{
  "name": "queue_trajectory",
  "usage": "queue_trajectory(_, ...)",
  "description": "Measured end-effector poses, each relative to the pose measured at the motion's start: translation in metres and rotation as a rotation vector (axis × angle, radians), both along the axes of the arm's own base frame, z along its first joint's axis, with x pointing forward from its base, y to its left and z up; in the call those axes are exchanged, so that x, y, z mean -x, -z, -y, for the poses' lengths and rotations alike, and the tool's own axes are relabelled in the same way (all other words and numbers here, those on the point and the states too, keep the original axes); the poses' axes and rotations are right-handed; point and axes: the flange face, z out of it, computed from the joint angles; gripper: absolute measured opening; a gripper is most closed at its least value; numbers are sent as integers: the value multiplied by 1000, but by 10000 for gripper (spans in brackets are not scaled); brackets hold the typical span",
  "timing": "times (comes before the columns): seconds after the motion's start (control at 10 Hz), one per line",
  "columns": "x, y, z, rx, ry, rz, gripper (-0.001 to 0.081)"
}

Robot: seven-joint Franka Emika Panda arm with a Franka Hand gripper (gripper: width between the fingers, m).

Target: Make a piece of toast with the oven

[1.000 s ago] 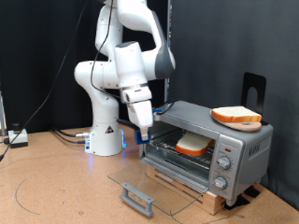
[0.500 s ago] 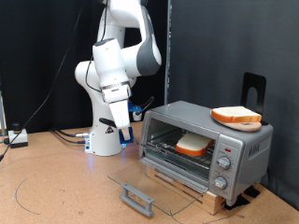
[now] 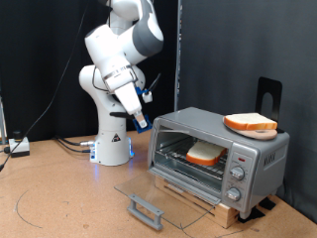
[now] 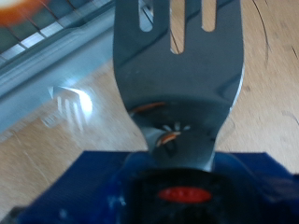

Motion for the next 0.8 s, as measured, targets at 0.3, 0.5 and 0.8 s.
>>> queue_trajectory(0.3,17,-28,-15,17,-37,-8,425)
queue_trajectory(0.5,18,-26,-25,-47,-126,-13,425)
queue_trajectory(0.8,26,-41,-73,-192,-467,-7,425)
